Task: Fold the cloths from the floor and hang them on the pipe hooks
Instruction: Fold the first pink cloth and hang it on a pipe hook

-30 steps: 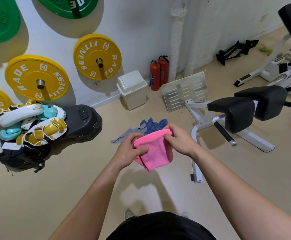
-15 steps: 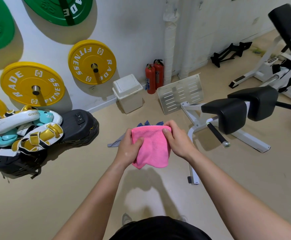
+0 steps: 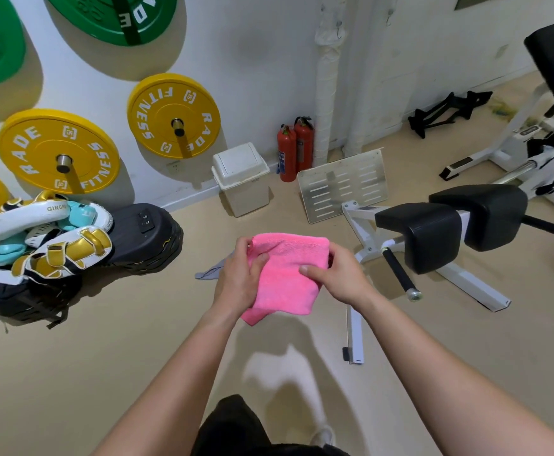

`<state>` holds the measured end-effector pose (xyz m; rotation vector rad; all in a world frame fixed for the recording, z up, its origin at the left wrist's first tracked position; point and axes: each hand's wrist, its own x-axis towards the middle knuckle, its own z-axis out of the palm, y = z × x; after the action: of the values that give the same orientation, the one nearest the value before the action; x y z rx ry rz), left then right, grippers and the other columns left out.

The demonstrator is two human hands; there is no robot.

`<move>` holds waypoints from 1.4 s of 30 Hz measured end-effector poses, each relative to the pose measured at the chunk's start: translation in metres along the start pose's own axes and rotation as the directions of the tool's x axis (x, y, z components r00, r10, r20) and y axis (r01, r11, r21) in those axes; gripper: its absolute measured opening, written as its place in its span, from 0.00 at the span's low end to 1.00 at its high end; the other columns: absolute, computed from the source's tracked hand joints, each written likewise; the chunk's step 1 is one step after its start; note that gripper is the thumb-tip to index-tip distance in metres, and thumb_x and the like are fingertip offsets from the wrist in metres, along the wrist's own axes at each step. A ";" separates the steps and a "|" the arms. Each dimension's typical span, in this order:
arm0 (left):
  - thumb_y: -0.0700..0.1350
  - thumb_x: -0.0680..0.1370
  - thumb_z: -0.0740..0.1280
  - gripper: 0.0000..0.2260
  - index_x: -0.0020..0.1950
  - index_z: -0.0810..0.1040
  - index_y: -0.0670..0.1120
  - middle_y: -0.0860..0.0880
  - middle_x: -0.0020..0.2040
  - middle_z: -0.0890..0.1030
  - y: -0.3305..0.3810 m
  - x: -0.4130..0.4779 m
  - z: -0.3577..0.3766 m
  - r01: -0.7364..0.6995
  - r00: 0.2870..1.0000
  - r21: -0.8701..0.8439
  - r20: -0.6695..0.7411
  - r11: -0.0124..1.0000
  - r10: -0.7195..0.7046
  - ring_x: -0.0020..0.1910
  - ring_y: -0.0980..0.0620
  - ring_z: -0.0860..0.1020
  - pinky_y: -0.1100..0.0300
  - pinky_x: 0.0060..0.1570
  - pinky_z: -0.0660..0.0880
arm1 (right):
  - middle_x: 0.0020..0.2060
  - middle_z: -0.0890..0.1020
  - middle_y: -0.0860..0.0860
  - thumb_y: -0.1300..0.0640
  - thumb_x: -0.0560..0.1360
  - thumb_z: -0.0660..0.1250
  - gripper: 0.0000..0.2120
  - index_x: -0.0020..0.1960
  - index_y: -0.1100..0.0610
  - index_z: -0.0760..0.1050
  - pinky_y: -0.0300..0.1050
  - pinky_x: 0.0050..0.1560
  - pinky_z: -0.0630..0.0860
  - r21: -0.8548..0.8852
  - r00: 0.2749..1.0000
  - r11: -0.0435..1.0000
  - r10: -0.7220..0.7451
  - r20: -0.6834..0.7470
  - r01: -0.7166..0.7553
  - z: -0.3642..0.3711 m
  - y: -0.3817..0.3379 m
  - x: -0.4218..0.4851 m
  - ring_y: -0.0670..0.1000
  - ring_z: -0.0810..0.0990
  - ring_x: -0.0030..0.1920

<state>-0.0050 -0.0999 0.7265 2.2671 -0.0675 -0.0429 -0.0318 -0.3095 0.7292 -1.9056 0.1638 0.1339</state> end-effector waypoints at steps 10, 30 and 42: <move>0.53 0.83 0.59 0.19 0.67 0.65 0.42 0.36 0.58 0.79 0.028 0.130 0.002 0.019 0.994 0.150 -0.113 0.989 -0.002 0.55 0.34 0.78 0.54 0.45 0.66 | 0.56 0.77 0.49 0.55 0.75 0.73 0.24 0.67 0.59 0.69 0.45 0.54 0.74 -0.109 0.989 0.987 -0.129 -0.070 0.121 -0.028 -0.047 0.147 0.48 0.77 0.55; 0.54 0.82 0.62 0.20 0.68 0.66 0.43 0.42 0.60 0.80 0.121 0.547 0.008 -0.087 0.995 -0.082 0.050 0.993 0.091 0.57 0.42 0.79 0.49 0.54 0.76 | 0.63 0.79 0.57 0.57 0.74 0.72 0.28 0.70 0.62 0.68 0.44 0.55 0.72 -0.308 0.971 0.951 -0.102 -0.217 0.031 -0.134 -0.150 0.503 0.55 0.78 0.59; 0.50 0.82 0.64 0.18 0.67 0.66 0.42 0.45 0.55 0.78 0.215 0.806 0.119 -0.054 0.994 -0.172 0.080 0.984 0.068 0.54 0.45 0.79 0.53 0.51 0.75 | 0.53 0.77 0.50 0.59 0.76 0.69 0.21 0.68 0.60 0.71 0.37 0.43 0.66 -0.219 0.960 0.975 -0.101 -0.261 0.043 -0.283 -0.138 0.760 0.50 0.76 0.51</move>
<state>0.7861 -0.3792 0.8082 2.0909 -0.1725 -0.1099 0.7438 -0.5676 0.8198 -2.1354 0.2734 -0.1676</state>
